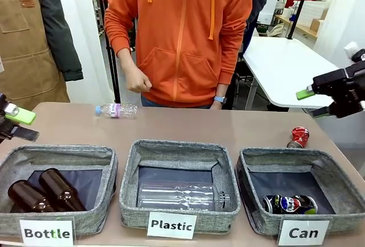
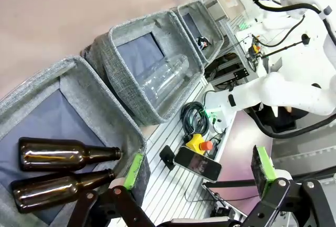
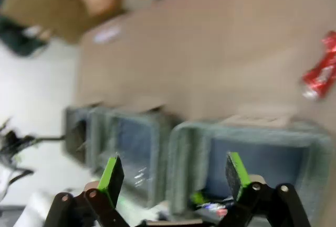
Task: Sort the can waste into the basket.
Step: Pick up the can waste from the table and place it in the right Fabric basket.
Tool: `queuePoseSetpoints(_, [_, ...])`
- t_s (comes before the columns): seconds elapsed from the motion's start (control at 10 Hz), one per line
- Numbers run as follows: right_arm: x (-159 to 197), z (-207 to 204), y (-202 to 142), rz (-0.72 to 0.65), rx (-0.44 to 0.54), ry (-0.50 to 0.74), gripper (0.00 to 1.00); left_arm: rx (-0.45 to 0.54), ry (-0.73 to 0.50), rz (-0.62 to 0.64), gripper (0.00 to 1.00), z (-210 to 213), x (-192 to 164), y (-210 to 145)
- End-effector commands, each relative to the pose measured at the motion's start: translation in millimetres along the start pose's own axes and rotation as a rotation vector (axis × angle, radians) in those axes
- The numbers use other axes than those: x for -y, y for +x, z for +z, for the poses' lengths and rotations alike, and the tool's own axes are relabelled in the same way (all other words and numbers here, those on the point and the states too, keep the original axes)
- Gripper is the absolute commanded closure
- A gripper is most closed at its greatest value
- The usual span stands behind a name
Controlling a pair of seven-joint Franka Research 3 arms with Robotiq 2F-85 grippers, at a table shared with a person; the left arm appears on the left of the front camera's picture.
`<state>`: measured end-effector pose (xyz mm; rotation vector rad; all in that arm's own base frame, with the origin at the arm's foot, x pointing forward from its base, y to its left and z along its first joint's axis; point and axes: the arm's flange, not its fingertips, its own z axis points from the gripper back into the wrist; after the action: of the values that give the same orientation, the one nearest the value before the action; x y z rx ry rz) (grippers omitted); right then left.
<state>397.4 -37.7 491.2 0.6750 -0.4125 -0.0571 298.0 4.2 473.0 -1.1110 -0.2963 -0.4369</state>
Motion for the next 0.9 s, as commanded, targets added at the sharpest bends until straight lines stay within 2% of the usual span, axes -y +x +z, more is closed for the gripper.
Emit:
queuePoseSetpoints(0.0, [9,1,15,-0.171,0.013,-0.562,0.0,0.001,-0.01,0.007,0.0,1,1,-3])
queuePoseSetpoints(0.1, [9,10,14,-0.211,-0.022,-0.522,0.0,0.001,-0.01,0.007,0.0,1,1,-3])
queuePoseSetpoints(0.2, [5,28,14,-0.236,0.016,-0.354,0.0,0.001,-0.01,0.007,0.0,1,1,-3])
queuePoseSetpoints(0.3, [-10,46,7,-0.104,0.09,-0.086,0.0,0.001,-0.01,0.007,0.0,1,1,-3])
queuePoseSetpoints(0.4, [20,17,19,-0.11,0.078,-0.394,0.0,0.001,-0.01,0.007,0.0,1,1,-3])
queuePoseSetpoints(0.5, [14,27,16,-0.138,0.075,-0.337,0.0,0.001,-0.01,0.007,0.0,1,1,-3])
queuePoseSetpoints(0.6, [17,20,18,-0.241,0.109,-0.49,0.0,0.001,-0.01,0.007,0.0,1,1,-3])
queuePoseSetpoints(0.8, [36,-3,40,-0.42,0.084,-0.618,0.0,0.001,-0.01,0.007,0.0,1,1,-3])
